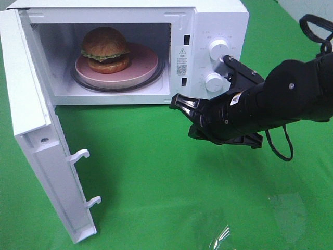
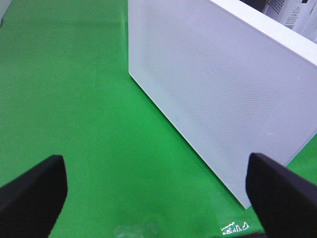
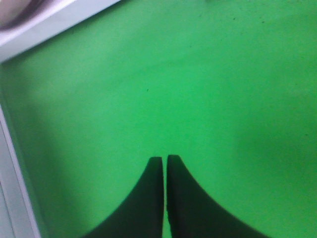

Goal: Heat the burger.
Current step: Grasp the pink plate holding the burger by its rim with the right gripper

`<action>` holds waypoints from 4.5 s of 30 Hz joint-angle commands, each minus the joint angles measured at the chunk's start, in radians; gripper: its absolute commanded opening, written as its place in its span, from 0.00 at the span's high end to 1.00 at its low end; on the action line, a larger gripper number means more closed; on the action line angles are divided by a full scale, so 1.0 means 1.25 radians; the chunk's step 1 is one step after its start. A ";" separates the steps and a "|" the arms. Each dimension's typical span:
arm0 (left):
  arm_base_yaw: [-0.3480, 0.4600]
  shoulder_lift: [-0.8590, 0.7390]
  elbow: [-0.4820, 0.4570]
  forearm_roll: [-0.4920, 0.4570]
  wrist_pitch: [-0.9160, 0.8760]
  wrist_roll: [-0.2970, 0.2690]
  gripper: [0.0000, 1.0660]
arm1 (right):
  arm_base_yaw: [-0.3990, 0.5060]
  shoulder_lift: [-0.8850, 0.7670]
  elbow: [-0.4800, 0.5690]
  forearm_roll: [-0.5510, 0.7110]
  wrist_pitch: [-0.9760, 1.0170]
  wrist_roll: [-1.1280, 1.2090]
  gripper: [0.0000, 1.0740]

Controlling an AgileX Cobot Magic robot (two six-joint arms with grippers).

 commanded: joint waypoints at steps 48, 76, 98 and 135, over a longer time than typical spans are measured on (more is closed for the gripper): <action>0.002 -0.013 0.002 -0.004 -0.006 -0.003 0.16 | 0.000 -0.012 -0.210 -0.454 0.334 -1.230 0.80; 0.002 -0.013 0.002 -0.004 -0.006 -0.003 0.16 | 0.065 0.076 -0.307 -0.578 0.235 -1.085 0.17; 0.002 -0.013 0.002 -0.004 -0.006 -0.003 0.16 | 0.064 0.262 -0.513 -0.596 0.257 -1.085 0.21; 0.002 -0.013 0.002 -0.004 -0.006 -0.003 0.16 | 0.070 0.520 -0.834 -0.568 0.315 -1.054 0.26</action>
